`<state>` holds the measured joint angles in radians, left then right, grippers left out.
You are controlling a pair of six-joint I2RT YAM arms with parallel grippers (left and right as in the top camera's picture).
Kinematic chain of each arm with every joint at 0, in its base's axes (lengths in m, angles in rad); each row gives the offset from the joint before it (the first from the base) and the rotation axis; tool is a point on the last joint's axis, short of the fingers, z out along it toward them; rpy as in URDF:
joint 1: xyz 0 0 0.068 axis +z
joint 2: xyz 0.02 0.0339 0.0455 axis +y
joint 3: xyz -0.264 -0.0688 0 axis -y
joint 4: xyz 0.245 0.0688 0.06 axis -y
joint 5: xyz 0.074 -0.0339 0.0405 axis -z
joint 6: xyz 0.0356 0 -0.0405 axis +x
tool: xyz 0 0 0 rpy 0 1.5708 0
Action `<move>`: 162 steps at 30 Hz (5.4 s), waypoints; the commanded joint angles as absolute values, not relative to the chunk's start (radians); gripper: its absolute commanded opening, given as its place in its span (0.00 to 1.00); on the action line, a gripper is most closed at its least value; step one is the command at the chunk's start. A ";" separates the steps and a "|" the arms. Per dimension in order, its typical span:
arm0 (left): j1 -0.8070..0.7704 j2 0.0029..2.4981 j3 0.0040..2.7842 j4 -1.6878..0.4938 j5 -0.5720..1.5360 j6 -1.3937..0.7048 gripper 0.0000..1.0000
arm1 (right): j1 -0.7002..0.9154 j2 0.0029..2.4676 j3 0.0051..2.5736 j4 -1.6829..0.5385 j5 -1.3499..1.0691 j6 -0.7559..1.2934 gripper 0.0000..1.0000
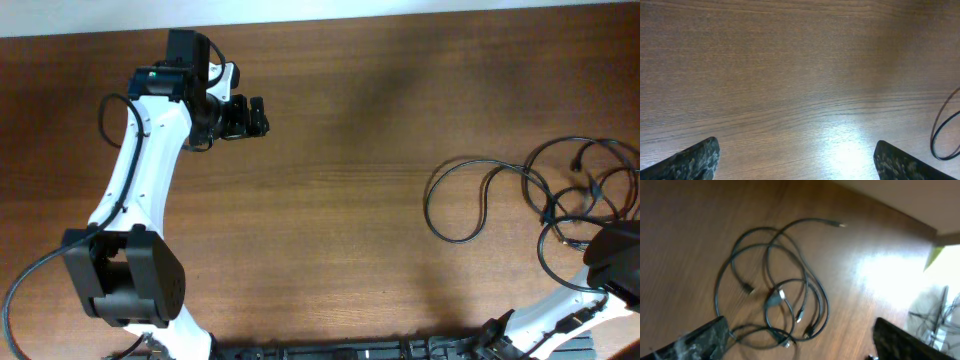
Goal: Untangle cables
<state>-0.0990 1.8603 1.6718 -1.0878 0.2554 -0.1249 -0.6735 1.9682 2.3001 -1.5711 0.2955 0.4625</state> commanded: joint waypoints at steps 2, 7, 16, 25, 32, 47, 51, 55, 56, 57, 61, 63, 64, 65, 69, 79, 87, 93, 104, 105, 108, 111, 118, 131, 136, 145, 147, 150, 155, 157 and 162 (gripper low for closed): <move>-0.102 1.845 1.671 -1.087 0.254 -0.126 0.99 | -0.615 1.972 2.298 -1.606 -0.026 0.281 0.89; -0.102 1.845 1.671 -1.087 0.253 -0.126 0.99 | -0.432 1.988 2.222 -1.699 -0.065 0.190 0.88; -0.102 1.845 1.671 -1.086 0.253 -0.126 0.99 | -0.143 1.988 1.689 -1.452 -0.178 0.086 0.89; -0.102 1.845 1.671 -1.087 0.253 -0.126 0.99 | -0.146 1.988 1.307 -0.992 -0.517 0.188 0.88; -0.102 1.845 1.671 -1.086 0.253 -0.126 0.99 | -0.150 1.988 1.092 -0.564 -0.689 0.238 0.47; -0.102 1.845 1.671 -1.087 0.253 -0.126 0.99 | -0.150 1.988 1.084 -0.510 -0.717 0.514 0.04; -0.102 1.845 1.671 -1.087 0.253 -0.126 0.99 | -0.201 1.988 1.085 -0.150 -1.110 0.524 0.04; -0.102 1.845 1.671 -1.087 0.253 -0.126 0.99 | -0.361 1.985 1.101 0.349 -1.240 0.863 0.04; -0.102 1.845 1.671 -1.087 0.253 -0.126 0.99 | -0.396 1.985 1.101 0.451 -1.246 0.926 0.04; -0.102 1.845 1.671 -1.089 0.253 -0.126 0.99 | -0.440 1.984 1.101 0.588 -1.250 1.029 0.04; -0.102 1.845 1.671 -1.090 0.253 -0.126 0.99 | -0.691 1.984 1.101 1.201 -1.212 1.498 0.04; -0.102 1.845 1.671 -1.089 0.253 -0.126 0.99 | -0.785 1.984 1.100 1.192 -1.235 1.550 0.04; -0.102 1.845 1.671 -1.089 0.254 -0.127 0.99 | -0.815 1.984 1.100 1.128 -1.278 1.541 0.04; -0.102 1.845 1.671 -1.089 0.253 -0.126 0.99 | -0.824 1.984 1.100 1.077 -1.301 1.517 0.04; -0.102 1.845 1.671 -1.092 0.254 -0.127 0.99 | -0.802 1.984 1.100 0.698 -1.315 1.292 0.05; -0.102 1.845 1.671 -1.095 0.254 -0.127 0.99 | -0.632 1.984 1.184 0.500 -1.156 1.158 0.19; -0.102 1.845 1.671 -1.094 0.255 -0.127 0.99 | -0.417 1.984 1.618 -0.388 -0.840 0.582 0.96; -0.103 1.845 1.671 -1.093 0.254 -0.127 0.99 | -0.126 1.985 1.804 -0.868 -0.214 -0.004 0.99; -0.103 1.845 1.671 -1.095 0.254 -0.127 0.99 | 0.231 2.126 1.765 -0.955 0.225 -0.028 0.64; -0.103 1.845 1.671 -1.095 0.254 -0.127 0.99 | 0.236 2.151 1.765 -0.965 0.241 -0.012 0.64; -0.103 1.845 1.671 -1.095 0.254 -0.126 0.99 | 0.243 2.203 1.765 -0.969 0.248 -0.005 0.63; -0.103 1.845 1.671 -1.094 0.254 -0.127 0.99 | 0.244 2.251 1.765 -0.970 0.247 0.020 0.60; -0.103 1.845 1.671 -1.095 0.254 -0.127 0.99 | 0.248 2.316 1.758 -0.999 0.357 0.127 0.39; -0.103 1.845 1.671 -1.095 0.254 -0.127 0.99 | -0.043 2.316 1.690 -1.109 0.499 0.335 0.04; -0.103 1.845 1.671 -1.093 0.254 -0.126 0.99 | -0.222 2.316 1.691 -1.142 0.420 0.331 0.04; -0.102 1.844 1.671 -1.055 0.241 -0.111 0.99 | -0.236 2.092 1.861 -1.171 0.108 0.274 0.45; -0.102 1.844 1.671 -1.045 0.199 -0.108 0.99 | -0.236 2.022 1.907 -1.172 -0.014 0.189 0.52; -0.102 1.844 1.671 -1.009 0.173 -0.073 0.99 | -0.236 1.952 1.916 -1.171 -0.291 0.069 0.99; -0.102 1.844 1.671 -0.841 -0.011 -0.074 0.99 | -0.140 1.943 1.916 -1.179 -0.366 0.003 0.99; -0.102 1.844 1.671 -0.873 -0.126 -0.075 0.99 | -0.036 1.943 1.916 -1.206 -0.160 0.004 0.99; -0.067 1.844 1.671 -1.163 -0.161 -0.080 0.99 | 0.113 1.943 1.916 -1.285 -0.025 0.072 0.99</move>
